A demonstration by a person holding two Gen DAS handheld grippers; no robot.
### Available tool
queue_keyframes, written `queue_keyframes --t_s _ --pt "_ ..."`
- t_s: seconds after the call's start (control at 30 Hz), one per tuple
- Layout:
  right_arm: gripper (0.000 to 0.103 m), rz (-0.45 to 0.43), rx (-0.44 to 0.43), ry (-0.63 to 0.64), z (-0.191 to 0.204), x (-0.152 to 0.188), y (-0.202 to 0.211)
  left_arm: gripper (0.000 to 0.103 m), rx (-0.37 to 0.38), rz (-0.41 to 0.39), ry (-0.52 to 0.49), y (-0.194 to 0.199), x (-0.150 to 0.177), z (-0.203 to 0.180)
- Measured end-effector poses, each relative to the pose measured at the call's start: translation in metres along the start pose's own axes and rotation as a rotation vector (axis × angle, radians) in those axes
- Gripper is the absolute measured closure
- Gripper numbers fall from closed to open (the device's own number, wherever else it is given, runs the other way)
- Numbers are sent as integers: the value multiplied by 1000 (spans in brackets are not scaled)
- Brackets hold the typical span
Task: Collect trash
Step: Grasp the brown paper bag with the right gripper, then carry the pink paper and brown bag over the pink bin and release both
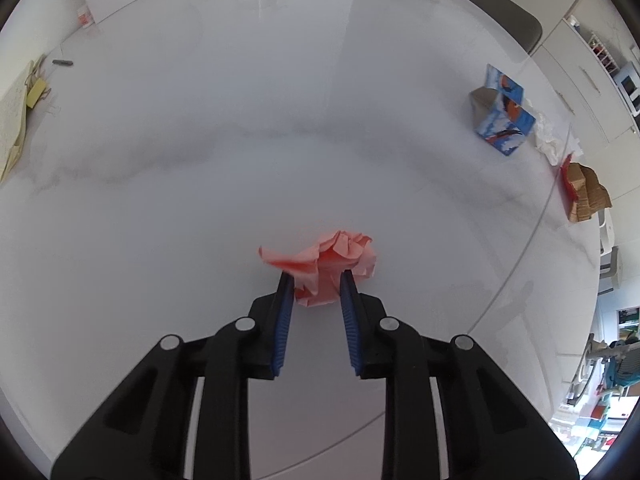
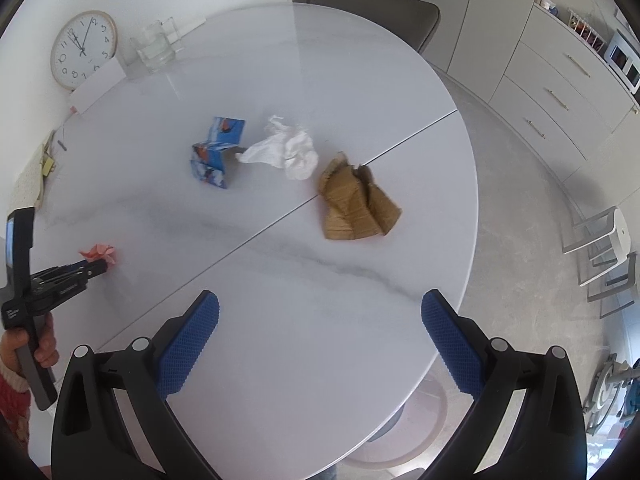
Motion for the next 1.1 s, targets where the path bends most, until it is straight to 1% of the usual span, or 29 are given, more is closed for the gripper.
queue_keyframes --t_s 0.1,0.2,0.27,0.33,0.4,0.47,0.57,0.6,0.63,0.67,0.73,0.77,0.8,0.83,0.87,0.9,1.0,1.1 --pt "2 26 -37 28 -15 -13 -14 79 18 -27 1 13 -8 -18" --pt "2 71 -55 89 -24 -30 -37 79 66 -52 8 29 -18 -43" --pt "2 92 -39 154 -23 -39 -53 79 92 -65 2 38 -24 -62" --pt "2 103 -6 230 -18 -49 -72 79 114 -75 -13 47 -29 -82" --pt "2 111 7 257 -16 -56 -88 79 141 -80 -24 54 -32 -103" --pt "2 125 -2 247 -13 -65 -101 79 157 -78 -33 59 -35 -123" --pt "2 144 -16 203 -7 -73 -119 79 163 -76 -47 64 -36 -137" --pt "2 150 -9 199 -4 -73 -124 79 163 -75 -52 67 -31 -135" --pt "2 150 3 200 -2 -72 -127 79 159 -72 -57 68 -29 -136" --pt "3 147 33 203 1 -70 -130 79 155 -69 -60 68 -29 -138" --pt "3 144 55 212 4 -66 -135 79 154 -65 -59 67 -27 -140" --pt "7 145 61 212 4 -64 -136 79 155 -64 -56 68 -26 -139" --pt "19 149 47 205 4 -63 -136 79 156 -62 -52 67 -25 -138" --pt "28 153 10 178 2 -62 -135 79 156 -61 -52 67 -24 -138" --pt "47 142 10 161 -1 -63 -132 79 154 -60 -54 68 -23 -138" --pt "53 139 18 161 -2 -64 -131 79 152 -58 -58 66 -23 -138" --pt "53 163 -28 122 -10 -63 -131 79 153 -54 -72 59 -26 -141" --pt "53 153 -16 110 -14 -57 -124 79 168 -58 -87 58 -27 -144"
Point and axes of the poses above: each gripper's, at about its wrist camera, not at the fingertips, and y roughly against the way its jaws point, z to its left, x to its underside, the point moved 2 cm from there along -y, roughly the way its jaws point, and after that the axes turned 13 degrees about -y, right-handed, at the moved point
